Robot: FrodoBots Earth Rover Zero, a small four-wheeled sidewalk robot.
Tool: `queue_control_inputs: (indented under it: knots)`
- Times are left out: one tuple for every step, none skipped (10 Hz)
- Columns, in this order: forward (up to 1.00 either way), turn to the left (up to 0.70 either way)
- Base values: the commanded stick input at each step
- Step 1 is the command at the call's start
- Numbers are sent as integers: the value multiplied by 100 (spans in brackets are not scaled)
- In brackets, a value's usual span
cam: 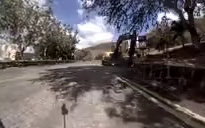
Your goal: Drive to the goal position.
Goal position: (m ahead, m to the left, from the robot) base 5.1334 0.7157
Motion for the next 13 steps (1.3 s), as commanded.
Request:
queue_control_inputs:
  knots:
    - [70,0]
    - [70,0]
    - [70,0]
    - [70,0]
    - [70,0]
    - [70,0]
    - [70,0]
    - [70,0]
    - [70,0]
    - [70,0]
    - [70,0]
    - [70,0]
    - [70,0]
